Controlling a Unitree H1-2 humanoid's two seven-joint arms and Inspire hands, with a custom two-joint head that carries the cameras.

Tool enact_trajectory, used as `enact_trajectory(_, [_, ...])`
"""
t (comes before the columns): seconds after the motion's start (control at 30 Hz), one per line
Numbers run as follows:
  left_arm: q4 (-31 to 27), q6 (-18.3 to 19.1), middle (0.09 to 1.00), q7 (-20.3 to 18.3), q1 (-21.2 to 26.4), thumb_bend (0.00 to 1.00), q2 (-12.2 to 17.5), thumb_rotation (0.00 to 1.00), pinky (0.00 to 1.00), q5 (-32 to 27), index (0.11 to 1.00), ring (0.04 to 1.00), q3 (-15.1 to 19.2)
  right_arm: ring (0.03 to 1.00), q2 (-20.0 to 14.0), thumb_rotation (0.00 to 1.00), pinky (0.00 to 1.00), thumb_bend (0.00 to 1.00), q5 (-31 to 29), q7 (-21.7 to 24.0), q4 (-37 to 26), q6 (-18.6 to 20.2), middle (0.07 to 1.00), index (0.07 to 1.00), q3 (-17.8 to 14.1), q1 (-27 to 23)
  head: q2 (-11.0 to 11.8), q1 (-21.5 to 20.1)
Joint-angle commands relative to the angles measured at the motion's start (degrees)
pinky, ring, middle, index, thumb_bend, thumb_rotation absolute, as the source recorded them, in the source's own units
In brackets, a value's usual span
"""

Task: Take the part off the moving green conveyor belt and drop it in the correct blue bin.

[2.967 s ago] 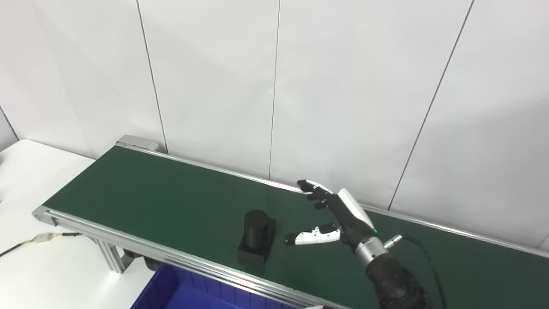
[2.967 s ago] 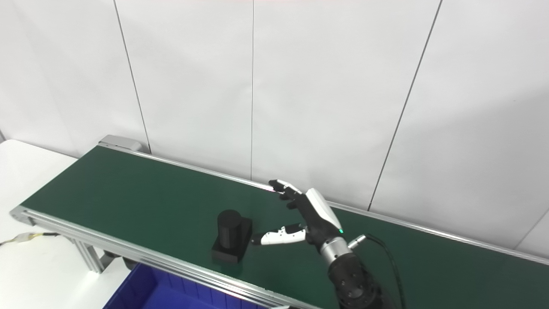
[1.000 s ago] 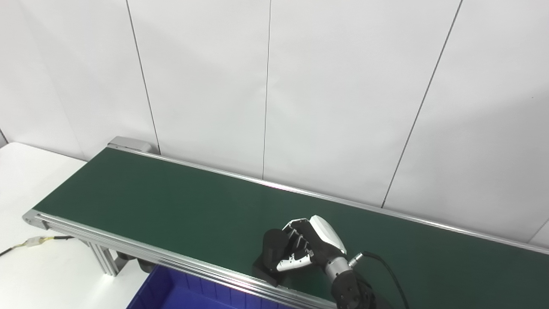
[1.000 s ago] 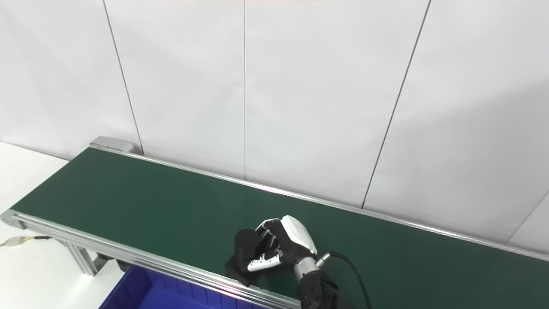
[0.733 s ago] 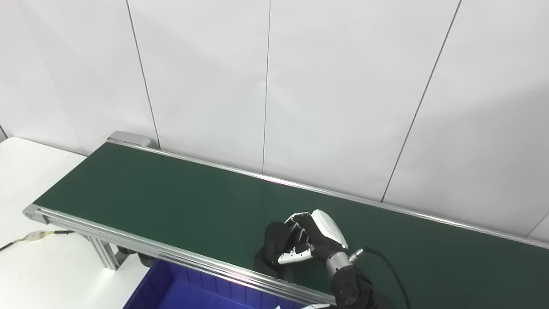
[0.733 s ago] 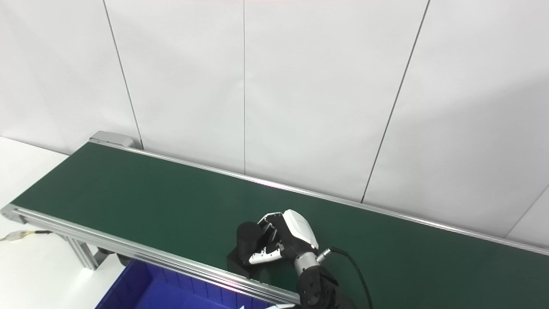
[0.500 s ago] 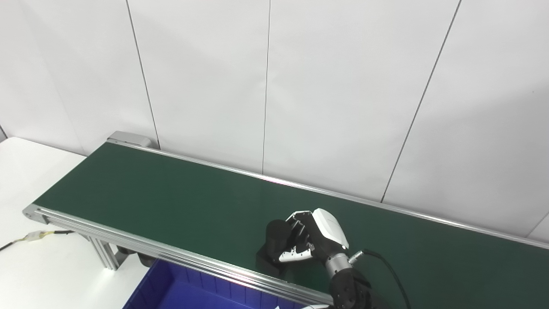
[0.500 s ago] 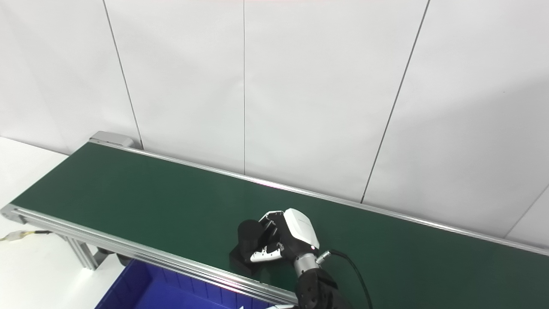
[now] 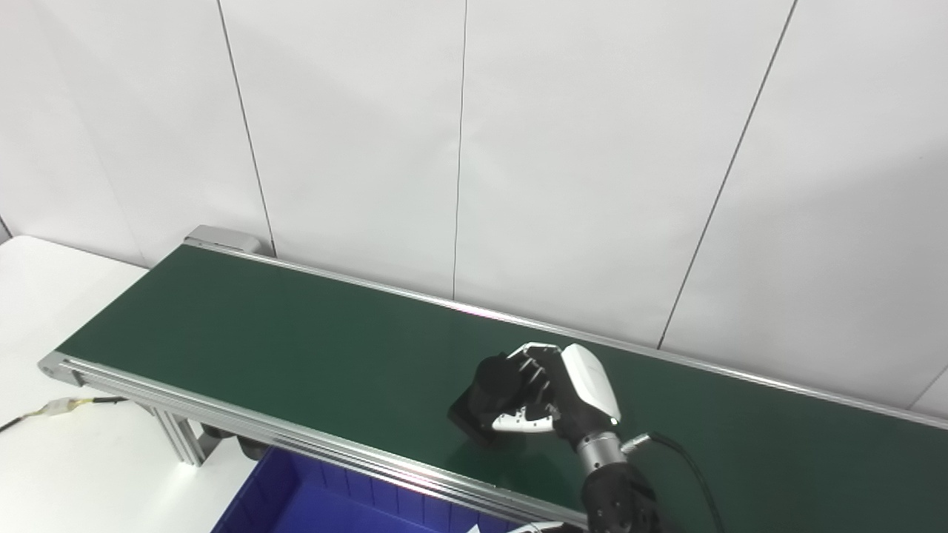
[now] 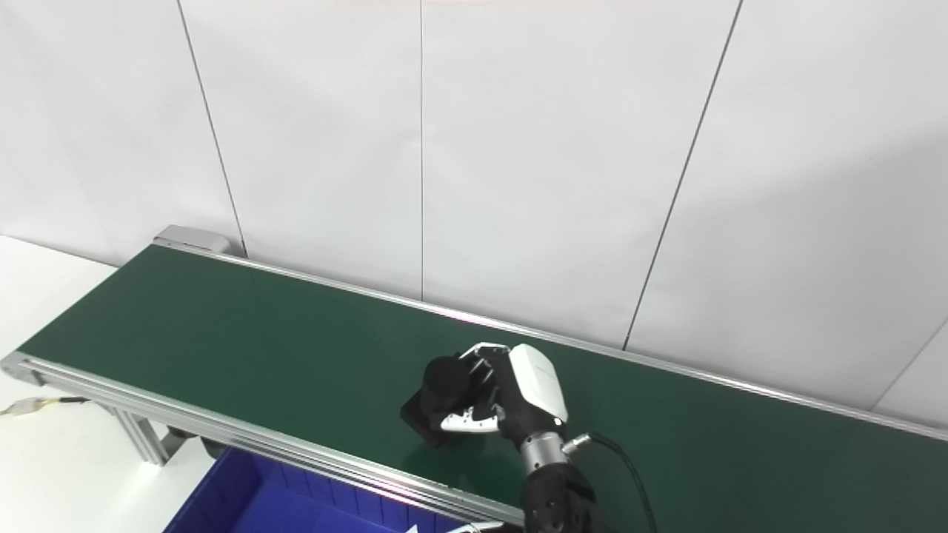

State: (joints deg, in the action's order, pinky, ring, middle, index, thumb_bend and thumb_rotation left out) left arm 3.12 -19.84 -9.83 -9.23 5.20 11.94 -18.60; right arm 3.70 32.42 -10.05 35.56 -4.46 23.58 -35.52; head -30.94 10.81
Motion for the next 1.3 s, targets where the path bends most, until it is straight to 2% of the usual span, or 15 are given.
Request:
enact_trajectory(0.0, [-0.6, -1.6, 0.904, -0.2, 1.1, 0.93, 0.3, 0.26, 0.89, -0.9, 0.863, 0.914, 0.2, 0.389, -0.1, 0.00, 0.28, 0.51, -0.8, 0.8, -4.5, 1.5, 0.440, 0.515, -1.3, -0.5, -0.1, -0.1])
enact_trajectory(0.3, [0.1, -1.5, 0.908, -1.2, 1.2, 0.93, 0.9, 0.24, 0.92, -2.2, 0.860, 0.926, 0.9, 0.288, -1.6, 0.00, 0.21, 0.51, -2.9, 3.7, -14.4, 6.1, 0.401, 0.517, -5.2, 3.9, -0.4, -2.1])
enact_trajectory(0.33, [0.1, -1.6, 0.908, -1.3, 1.2, 0.93, 1.0, 0.24, 0.92, -2.4, 0.859, 0.926, 1.0, 0.249, -1.7, 0.00, 0.18, 0.51, -3.1, 3.9, -15.0, 6.3, 0.442, 0.497, -5.5, 4.2, -0.4, -2.2])
enact_trajectory(0.4, [0.2, -2.0, 0.909, -1.6, 1.3, 0.93, 1.2, 0.23, 0.92, -2.7, 0.861, 0.927, 1.1, 0.218, -2.1, 0.00, 0.16, 0.52, -3.6, 4.7, -16.6, 6.7, 0.467, 0.483, -6.1, 5.0, -0.7, -3.1])
enact_trajectory(0.43, [0.1, -2.1, 0.910, -1.6, 1.2, 0.93, 1.4, 0.23, 0.92, -2.7, 0.861, 0.928, 1.2, 0.216, -2.3, 0.00, 0.16, 0.52, -3.7, 5.0, -17.6, 6.9, 0.468, 0.482, -6.4, 5.6, -0.7, -4.0])
enact_trajectory(0.53, [0.0, -2.5, 0.910, -1.6, 1.1, 0.92, 1.9, 0.24, 0.92, -2.8, 0.864, 0.927, 1.5, 0.211, -2.9, 0.00, 0.15, 0.51, -3.8, 5.9, -20.5, 8.1, 0.395, 0.499, -7.1, 7.3, -1.2, -5.9])
enact_trajectory(0.6, [-0.1, -2.5, 0.908, -1.7, 1.1, 0.93, 2.2, 0.25, 0.92, -3.1, 0.865, 0.925, 1.7, 0.203, -3.4, 0.00, 0.14, 0.51, -4.0, 6.3, -22.3, 8.9, 0.442, 0.489, -7.7, 8.5, -1.5, -6.9])
enact_trajectory(0.7, [0.0, -2.6, 0.908, -2.2, 1.2, 0.93, 2.6, 0.26, 0.92, -4.0, 0.868, 0.926, 2.0, 0.243, -3.8, 0.00, 0.17, 0.51, -4.0, 6.8, -24.5, 10.3, 0.410, 0.505, -8.5, 10.2, -1.9, -7.8])
enact_trajectory(0.77, [0.0, -2.6, 0.908, -2.5, 1.3, 0.93, 3.0, 0.26, 0.92, -4.3, 0.869, 0.927, 2.1, 0.225, -4.0, 0.00, 0.16, 0.51, -4.4, 7.3, -26.3, 11.4, 0.394, 0.504, -9.2, 11.5, -2.1, -8.6])
enact_trajectory(0.87, [-0.7, -2.0, 0.910, -3.2, 1.2, 0.92, 3.6, 0.26, 0.92, -5.4, 0.872, 0.929, 2.4, 0.189, -4.7, 0.00, 0.14, 0.52, -4.5, 8.0, -29.1, 12.5, 0.463, 0.480, -9.6, 13.7, -3.2, -9.9])
enact_trajectory(1.0, [-1.6, -2.1, 0.906, -3.4, 1.1, 0.92, 4.3, 0.25, 0.93, -6.0, 0.872, 0.925, 2.7, 0.169, -5.5, 0.00, 0.12, 0.52, -4.2, 8.7, -33.0, 14.0, 0.469, 0.478, -10.2, 16.3, -4.5, -10.7])
enact_trajectory(1.1, [-2.7, -1.1, 0.901, -3.8, 1.0, 0.92, 4.6, 0.25, 0.94, -6.5, 0.865, 0.926, 3.2, 0.158, -5.9, 0.00, 0.11, 0.52, -4.7, 10.2, -36.5, 16.9, 0.470, 0.478, -10.8, 18.4, -5.9, -11.8])
enact_trajectory(1.23, [-3.5, -0.6, 0.896, -4.2, 0.8, 0.93, 4.9, 0.25, 0.92, -7.2, 0.857, 0.916, 3.9, 0.154, -6.8, 0.00, 0.10, 0.52, -4.0, 10.9, -39.0, 17.6, 0.469, 0.478, -10.8, 20.5, -7.1, -13.0])
enact_trajectory(1.27, [-3.9, -0.4, 0.896, -4.4, 0.7, 0.93, 5.0, 0.24, 0.92, -7.7, 0.856, 0.915, 4.0, 0.155, -6.9, 0.00, 0.11, 0.52, -4.4, 11.1, -39.5, 17.7, 0.469, 0.477, -11.0, 21.1, -8.0, -13.6])
